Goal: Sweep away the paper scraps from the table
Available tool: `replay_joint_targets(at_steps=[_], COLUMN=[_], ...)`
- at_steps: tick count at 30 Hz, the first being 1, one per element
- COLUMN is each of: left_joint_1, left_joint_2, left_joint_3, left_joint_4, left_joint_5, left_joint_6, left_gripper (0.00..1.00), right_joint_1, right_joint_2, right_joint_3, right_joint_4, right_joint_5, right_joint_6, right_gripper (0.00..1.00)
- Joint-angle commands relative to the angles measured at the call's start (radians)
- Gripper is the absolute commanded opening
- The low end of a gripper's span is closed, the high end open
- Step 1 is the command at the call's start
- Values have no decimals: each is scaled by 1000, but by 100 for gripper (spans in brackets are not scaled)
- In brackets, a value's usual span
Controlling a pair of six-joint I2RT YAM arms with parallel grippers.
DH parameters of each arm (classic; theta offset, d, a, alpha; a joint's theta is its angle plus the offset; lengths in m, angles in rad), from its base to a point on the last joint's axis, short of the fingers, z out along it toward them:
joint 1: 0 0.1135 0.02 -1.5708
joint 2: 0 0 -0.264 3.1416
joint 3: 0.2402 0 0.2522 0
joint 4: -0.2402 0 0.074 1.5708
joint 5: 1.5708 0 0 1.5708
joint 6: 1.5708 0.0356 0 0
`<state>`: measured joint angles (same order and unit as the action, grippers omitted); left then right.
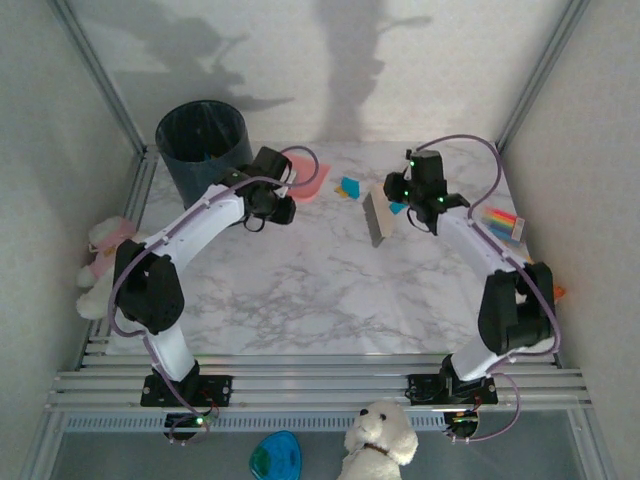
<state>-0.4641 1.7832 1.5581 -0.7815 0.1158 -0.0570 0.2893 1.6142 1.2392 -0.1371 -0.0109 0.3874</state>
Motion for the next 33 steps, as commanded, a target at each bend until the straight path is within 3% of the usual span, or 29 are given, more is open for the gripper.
replay_joint_targets(at_steps=[1,9,20,28,33], left_joint_1=[-15,-37,-83,-111,-140], left_joint_2=[8,34,88,98,111], left_joint_3=[-48,-119,-115,-145,-161], left_joint_4=[-25,-22,-44,-50,-60], left_joint_5=[-52,-28,-20,-2,31], left_joint_6=[32,42,72,104,128], left_gripper=[0,0,0,0,0], right_joint_1=[-7,-9,-13,-14,-15], right_joint_2=[72,317,547,551,462], right_joint_3=[102,332,559,551,432], right_joint_4=[114,144,131,28,-11], right_joint_5=[-95,-161,-90,58,164], right_joint_6=[73,167,286,314,282], right_gripper=[0,0,0,0,0])
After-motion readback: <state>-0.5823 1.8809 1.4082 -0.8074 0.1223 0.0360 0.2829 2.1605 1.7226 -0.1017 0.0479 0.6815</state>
